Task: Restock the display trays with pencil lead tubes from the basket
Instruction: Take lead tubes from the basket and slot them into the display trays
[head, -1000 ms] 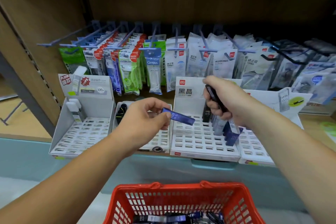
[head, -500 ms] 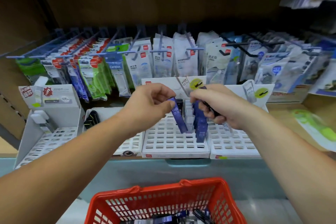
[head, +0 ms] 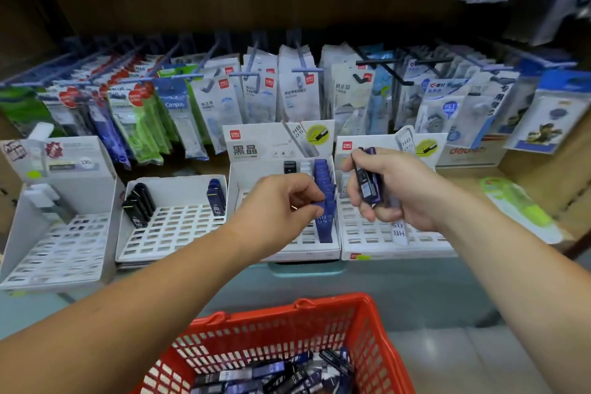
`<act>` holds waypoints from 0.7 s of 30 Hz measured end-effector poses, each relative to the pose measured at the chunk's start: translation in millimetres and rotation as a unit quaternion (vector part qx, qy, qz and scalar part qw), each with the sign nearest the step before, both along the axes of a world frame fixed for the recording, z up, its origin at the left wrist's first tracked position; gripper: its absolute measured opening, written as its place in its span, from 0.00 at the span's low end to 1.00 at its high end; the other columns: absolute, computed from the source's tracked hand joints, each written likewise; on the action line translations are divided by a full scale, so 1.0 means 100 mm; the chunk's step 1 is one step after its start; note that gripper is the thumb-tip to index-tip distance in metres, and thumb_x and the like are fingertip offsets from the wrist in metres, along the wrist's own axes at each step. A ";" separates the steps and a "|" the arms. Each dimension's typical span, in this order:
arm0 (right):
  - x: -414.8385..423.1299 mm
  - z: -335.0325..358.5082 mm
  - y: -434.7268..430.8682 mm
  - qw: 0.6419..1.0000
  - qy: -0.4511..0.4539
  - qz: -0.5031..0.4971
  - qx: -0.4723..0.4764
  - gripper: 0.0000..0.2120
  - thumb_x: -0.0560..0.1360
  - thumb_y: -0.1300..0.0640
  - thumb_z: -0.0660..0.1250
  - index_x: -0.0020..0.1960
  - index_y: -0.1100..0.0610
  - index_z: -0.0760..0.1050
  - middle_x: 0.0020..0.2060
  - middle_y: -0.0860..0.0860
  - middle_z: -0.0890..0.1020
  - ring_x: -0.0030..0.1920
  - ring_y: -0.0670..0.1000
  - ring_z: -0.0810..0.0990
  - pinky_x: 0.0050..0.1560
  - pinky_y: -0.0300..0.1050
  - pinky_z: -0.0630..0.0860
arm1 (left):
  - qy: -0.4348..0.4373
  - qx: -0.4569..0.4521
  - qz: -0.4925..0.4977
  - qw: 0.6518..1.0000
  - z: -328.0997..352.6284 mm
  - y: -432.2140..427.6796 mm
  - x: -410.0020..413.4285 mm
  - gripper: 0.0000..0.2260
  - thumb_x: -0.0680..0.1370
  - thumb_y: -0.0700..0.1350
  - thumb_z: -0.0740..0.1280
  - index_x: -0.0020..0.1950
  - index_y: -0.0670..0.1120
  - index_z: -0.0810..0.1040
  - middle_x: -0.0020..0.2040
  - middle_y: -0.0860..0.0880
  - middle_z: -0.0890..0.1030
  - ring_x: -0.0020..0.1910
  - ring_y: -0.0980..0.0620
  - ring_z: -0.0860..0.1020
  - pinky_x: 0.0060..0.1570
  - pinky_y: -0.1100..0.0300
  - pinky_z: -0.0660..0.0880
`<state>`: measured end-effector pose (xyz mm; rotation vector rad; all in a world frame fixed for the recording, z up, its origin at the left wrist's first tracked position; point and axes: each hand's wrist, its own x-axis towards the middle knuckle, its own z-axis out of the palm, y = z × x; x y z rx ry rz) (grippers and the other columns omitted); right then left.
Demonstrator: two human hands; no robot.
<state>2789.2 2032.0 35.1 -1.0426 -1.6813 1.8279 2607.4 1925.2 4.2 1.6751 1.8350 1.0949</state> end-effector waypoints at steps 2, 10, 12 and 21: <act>0.02 0.00 -0.02 1.000 0.013 0.012 -0.022 0.15 0.85 0.47 0.57 0.56 0.58 0.74 0.32 0.60 0.77 0.21 0.51 0.68 0.23 0.33 0.52 | -0.011 -0.010 0.010 1.000 0.02 0.02 0.03 0.05 0.76 0.37 0.76 0.46 0.47 0.85 0.36 0.57 0.82 0.32 0.66 0.78 0.36 0.72 0.72; 0.05 0.04 -0.01 0.997 0.016 0.057 -0.059 0.15 0.84 0.55 0.57 0.59 0.62 0.79 0.36 0.56 0.77 0.26 0.50 0.64 0.25 0.39 0.49 | 0.138 0.029 -0.018 0.990 0.01 -0.02 0.10 0.09 0.78 0.39 0.71 0.53 0.50 0.87 0.45 0.55 0.83 0.42 0.57 0.80 0.45 0.64 0.75; 0.05 0.06 -0.01 0.996 0.001 0.066 -0.052 0.15 0.84 0.56 0.58 0.60 0.65 0.78 0.36 0.57 0.78 0.26 0.49 0.64 0.24 0.39 0.49 | 0.057 0.056 0.036 0.996 0.11 -0.03 0.13 0.07 0.80 0.40 0.69 0.53 0.49 0.85 0.40 0.55 0.81 0.36 0.58 0.78 0.40 0.64 0.75; 0.13 0.07 0.01 0.997 -0.003 0.072 0.015 0.08 0.80 0.56 0.68 0.48 0.61 0.79 0.39 0.61 0.83 0.23 0.46 0.64 0.24 0.37 0.49 | -0.219 0.004 0.057 0.974 0.54 0.10 0.21 0.09 0.82 0.43 0.70 0.53 0.37 0.79 0.36 0.41 0.82 0.29 0.52 0.78 0.28 0.60 0.77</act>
